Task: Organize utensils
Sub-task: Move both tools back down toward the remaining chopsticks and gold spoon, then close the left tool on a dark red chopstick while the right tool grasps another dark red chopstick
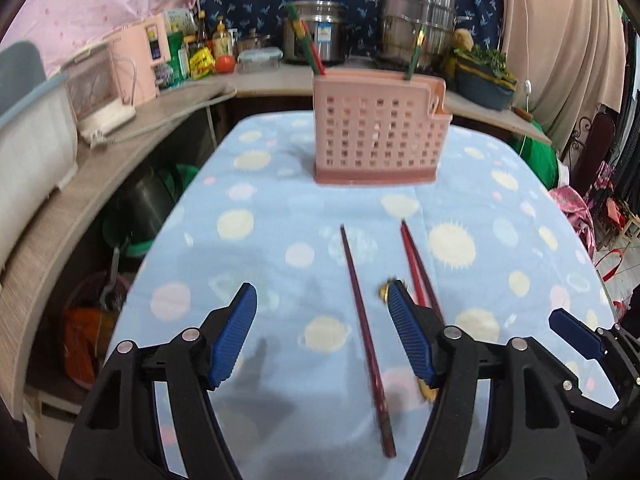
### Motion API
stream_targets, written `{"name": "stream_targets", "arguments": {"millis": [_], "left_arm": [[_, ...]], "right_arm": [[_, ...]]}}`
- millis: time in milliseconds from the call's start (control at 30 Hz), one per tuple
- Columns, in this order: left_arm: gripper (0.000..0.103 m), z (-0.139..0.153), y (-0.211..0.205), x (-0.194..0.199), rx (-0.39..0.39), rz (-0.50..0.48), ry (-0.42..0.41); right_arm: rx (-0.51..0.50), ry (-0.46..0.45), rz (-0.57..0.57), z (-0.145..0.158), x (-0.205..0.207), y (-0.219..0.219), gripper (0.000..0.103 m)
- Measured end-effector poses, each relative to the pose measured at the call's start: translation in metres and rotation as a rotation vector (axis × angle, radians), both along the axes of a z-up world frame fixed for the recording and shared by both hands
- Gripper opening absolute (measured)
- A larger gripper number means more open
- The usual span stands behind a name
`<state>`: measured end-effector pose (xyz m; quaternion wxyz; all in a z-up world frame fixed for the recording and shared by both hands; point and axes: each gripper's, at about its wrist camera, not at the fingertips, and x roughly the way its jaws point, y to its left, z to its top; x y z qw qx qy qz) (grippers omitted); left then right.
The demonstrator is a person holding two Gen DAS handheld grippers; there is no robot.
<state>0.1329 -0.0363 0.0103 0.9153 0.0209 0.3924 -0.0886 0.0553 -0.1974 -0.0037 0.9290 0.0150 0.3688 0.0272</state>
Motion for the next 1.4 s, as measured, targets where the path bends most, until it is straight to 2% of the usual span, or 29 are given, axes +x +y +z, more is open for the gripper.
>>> {"name": "stream_targets", "arguments": {"millis": [200, 433, 567, 633, 800, 933, 1400], "left_arm": [[0.064, -0.035, 0.006, -0.020, 0.003, 0.007, 0.073], [0.064, -0.054, 0.008, -0.035, 0.010, 0.006, 0.121], [0.064, -0.059, 0.007, -0.039, 0.003, 0.001, 0.138], [0.064, -0.060, 0.006, -0.041, 0.002, -0.003, 0.139], [0.064, -0.060, 0.002, -0.044, -0.002, -0.018, 0.143], [0.064, -0.063, -0.002, -0.046, -0.014, -0.035, 0.159], [0.064, -0.071, -0.012, -0.050, -0.007, -0.058, 0.177]], "right_arm": [[0.015, 0.070, 0.002, -0.030, -0.011, 0.005, 0.042], [0.031, 0.113, 0.008, -0.047, -0.014, 0.012, 0.041], [0.035, 0.127, 0.017, -0.052, -0.013, 0.015, 0.035], [0.037, 0.136, 0.022, -0.055, -0.011, 0.015, 0.027], [0.039, 0.131, 0.030, -0.057, -0.012, 0.018, 0.023], [0.042, 0.127, 0.027, -0.056, -0.011, 0.017, 0.012], [0.078, 0.148, 0.029, -0.059, -0.009, 0.014, 0.011]]}}
